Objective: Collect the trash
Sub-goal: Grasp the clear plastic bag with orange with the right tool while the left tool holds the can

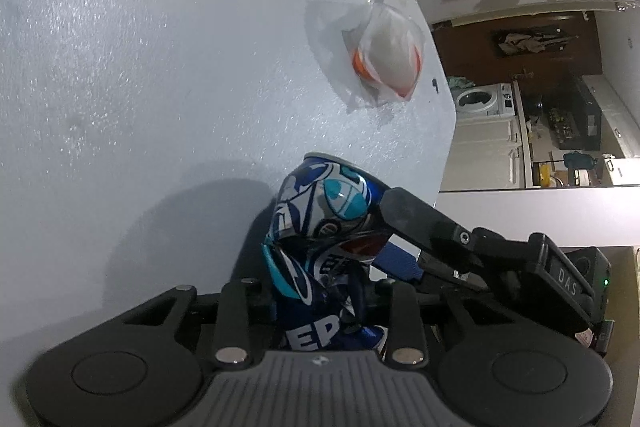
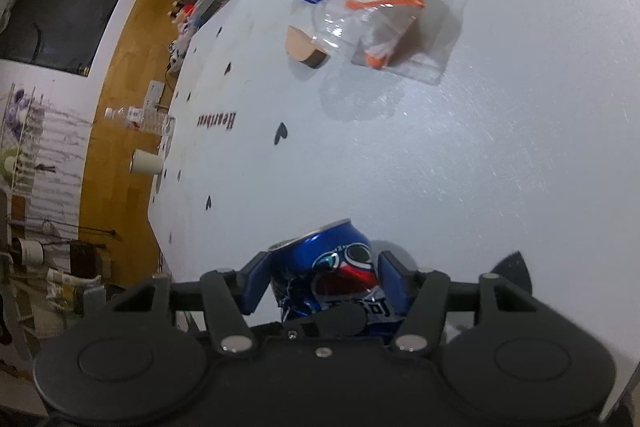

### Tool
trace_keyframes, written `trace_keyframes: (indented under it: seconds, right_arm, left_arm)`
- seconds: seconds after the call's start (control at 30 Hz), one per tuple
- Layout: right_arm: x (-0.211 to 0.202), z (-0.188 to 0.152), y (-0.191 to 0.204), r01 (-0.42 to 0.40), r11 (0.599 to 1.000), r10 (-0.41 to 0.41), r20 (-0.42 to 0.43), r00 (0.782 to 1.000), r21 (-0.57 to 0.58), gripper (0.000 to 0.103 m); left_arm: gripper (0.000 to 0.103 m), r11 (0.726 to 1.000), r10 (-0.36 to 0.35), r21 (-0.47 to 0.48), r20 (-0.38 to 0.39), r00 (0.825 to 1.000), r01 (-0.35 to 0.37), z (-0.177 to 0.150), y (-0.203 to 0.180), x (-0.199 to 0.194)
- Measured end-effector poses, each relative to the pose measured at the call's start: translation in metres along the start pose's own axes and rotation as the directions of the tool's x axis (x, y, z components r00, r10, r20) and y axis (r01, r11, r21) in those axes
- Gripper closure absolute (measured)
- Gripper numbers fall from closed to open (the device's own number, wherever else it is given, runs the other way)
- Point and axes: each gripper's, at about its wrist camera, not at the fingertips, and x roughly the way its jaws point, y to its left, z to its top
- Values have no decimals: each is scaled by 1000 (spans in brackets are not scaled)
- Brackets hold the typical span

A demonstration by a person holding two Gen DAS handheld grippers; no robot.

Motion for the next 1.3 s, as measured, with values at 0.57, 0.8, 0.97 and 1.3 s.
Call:
trace_keyframes:
  seconds: [0.57, 0.8, 0.97, 1.3]
  right_arm:
    - [-20, 56, 58, 346, 852, -252, 272, 929, -394, 41]
    - [10, 70, 76, 584, 573, -402, 423, 812, -575, 54]
    - [44, 67, 85, 659, 341, -452, 498, 740, -671, 60]
    - [103, 58, 86, 686, -39, -514, 603, 610, -727, 72]
  left_arm:
    - [72, 970, 144, 161, 224, 964, -183, 10, -35, -44]
    - [73, 933, 210, 227, 286, 935, -279, 12, -51, -51]
    - [73, 907, 247, 255, 321, 914, -335, 10, -59, -56]
    - [73, 890, 293, 232, 367, 883, -392, 4, -55, -70]
